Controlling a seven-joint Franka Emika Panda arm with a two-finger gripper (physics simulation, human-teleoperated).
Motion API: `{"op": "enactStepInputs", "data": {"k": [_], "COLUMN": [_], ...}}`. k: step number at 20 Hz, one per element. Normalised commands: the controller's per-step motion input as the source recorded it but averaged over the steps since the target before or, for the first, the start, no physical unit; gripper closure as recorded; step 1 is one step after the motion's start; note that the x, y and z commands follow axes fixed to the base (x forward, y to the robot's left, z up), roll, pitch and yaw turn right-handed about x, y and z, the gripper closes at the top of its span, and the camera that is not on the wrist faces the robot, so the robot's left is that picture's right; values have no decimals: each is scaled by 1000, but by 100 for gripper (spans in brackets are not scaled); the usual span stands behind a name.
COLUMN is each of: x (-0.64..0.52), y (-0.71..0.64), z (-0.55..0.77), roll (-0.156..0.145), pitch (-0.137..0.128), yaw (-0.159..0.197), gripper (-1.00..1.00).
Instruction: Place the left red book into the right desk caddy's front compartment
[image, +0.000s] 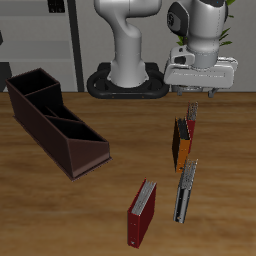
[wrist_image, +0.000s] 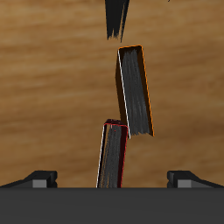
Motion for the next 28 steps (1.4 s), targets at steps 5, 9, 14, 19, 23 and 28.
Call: {"op": "enactStepInputs", "data": {"k": [5,9,14,19,23,28], "x": [-184,-101,-25,56,74,88], "y": [21,40,-64,-21,-8,-27], "z": [-151,-63,-149,-97,-199,-108], "roll": [-6,-11,-9,-24,1,-10], "pitch": [-67,-61,-9,-12,12,3], "yaw": [-27,-32,-11,-9,-3,-6], "gripper": [-100,-100,-100,-100,-100,-100]}}
